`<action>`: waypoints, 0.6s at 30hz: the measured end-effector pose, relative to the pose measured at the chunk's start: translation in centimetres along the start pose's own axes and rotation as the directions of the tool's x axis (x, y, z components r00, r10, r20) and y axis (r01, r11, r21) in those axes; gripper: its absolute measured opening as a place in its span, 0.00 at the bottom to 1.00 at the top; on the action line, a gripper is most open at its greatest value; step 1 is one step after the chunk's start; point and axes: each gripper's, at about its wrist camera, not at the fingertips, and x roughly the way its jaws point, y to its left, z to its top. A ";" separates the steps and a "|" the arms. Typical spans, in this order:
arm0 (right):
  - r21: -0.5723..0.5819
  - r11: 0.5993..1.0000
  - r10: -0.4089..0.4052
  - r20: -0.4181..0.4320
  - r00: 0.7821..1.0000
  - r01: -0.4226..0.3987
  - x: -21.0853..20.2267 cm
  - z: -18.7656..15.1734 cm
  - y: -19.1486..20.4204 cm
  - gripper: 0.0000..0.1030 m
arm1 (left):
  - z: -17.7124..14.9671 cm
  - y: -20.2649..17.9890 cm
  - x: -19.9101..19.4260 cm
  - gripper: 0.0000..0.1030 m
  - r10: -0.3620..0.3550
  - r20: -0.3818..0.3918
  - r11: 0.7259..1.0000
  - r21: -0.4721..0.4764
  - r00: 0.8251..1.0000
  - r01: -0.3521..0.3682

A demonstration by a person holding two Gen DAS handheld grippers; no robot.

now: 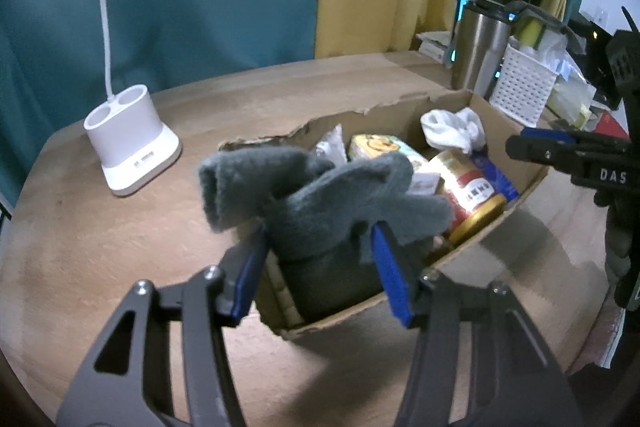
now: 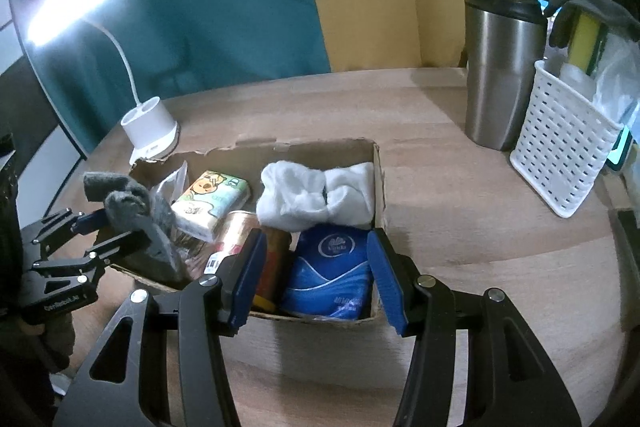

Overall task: Organize objects
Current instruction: 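Lower the grey cloth into the box beside the tissue pack with the left gripper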

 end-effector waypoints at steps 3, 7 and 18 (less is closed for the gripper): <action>-0.003 1.000 -0.019 0.007 1.000 0.019 -0.3 -0.1 0.4 0.53 | -0.1 0.1 -0.1 0.53 0.000 0.003 1.000 -0.001 1.000 0.000; -0.023 0.999 -0.029 -0.001 1.000 0.029 -0.2 -0.7 0.7 0.54 | -0.4 0.0 -0.2 0.53 0.011 0.009 1.000 0.020 1.000 -0.012; -0.033 0.999 -0.038 -0.002 0.999 0.038 -1.3 -2.0 1.5 0.54 | -1.3 0.8 -1.1 0.53 -0.016 0.019 1.000 -0.010 1.000 0.016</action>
